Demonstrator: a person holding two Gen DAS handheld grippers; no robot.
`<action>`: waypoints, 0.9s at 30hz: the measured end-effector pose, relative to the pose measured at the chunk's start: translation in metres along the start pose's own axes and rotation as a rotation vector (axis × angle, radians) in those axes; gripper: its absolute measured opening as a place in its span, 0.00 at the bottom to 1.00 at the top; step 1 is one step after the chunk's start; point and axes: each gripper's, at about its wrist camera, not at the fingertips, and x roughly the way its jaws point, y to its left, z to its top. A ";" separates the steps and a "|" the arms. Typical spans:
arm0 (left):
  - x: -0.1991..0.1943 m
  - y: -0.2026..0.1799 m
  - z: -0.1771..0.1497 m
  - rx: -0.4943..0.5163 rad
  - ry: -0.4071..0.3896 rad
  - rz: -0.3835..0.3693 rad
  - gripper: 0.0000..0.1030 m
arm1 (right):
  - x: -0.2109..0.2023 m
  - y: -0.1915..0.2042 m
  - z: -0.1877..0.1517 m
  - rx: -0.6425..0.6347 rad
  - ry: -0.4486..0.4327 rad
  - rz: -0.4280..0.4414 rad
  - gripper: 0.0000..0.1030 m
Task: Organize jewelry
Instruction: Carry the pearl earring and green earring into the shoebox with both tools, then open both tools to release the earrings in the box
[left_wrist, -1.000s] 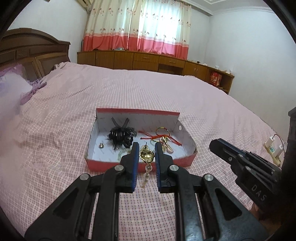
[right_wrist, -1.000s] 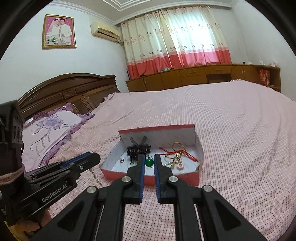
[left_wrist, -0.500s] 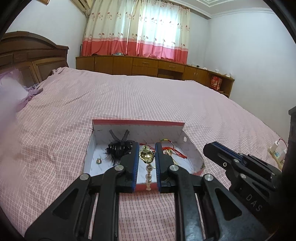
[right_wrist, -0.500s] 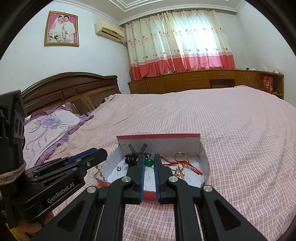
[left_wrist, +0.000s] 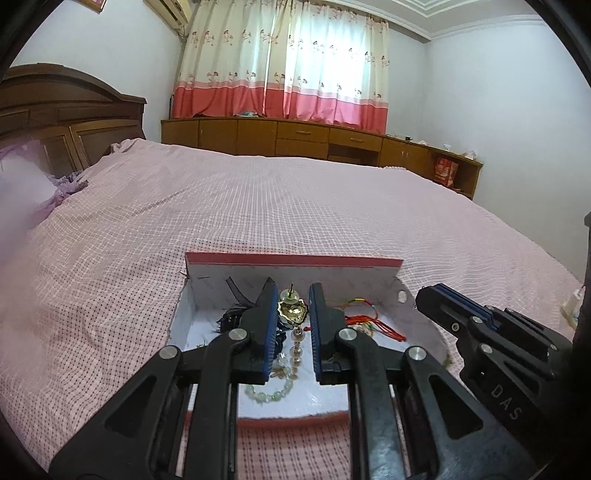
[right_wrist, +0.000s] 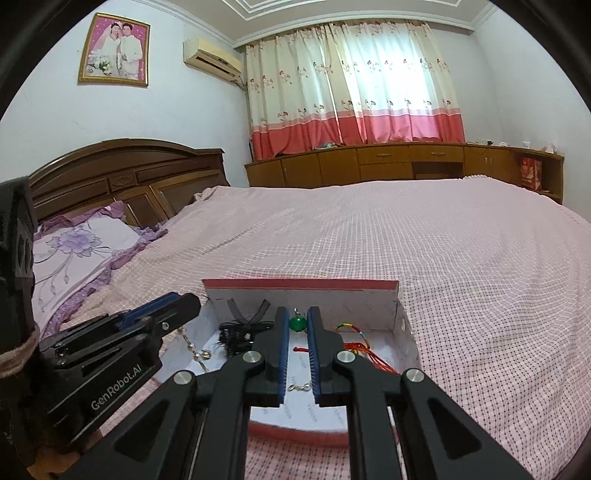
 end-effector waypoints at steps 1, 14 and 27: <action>0.004 0.001 -0.001 0.000 0.000 0.003 0.08 | 0.005 -0.001 -0.001 0.002 0.005 -0.003 0.11; 0.038 0.007 -0.015 -0.007 0.013 0.033 0.08 | 0.056 -0.016 -0.019 0.003 0.063 -0.057 0.11; 0.061 0.017 -0.020 -0.038 0.095 0.071 0.19 | 0.075 -0.021 -0.030 0.022 0.142 -0.045 0.16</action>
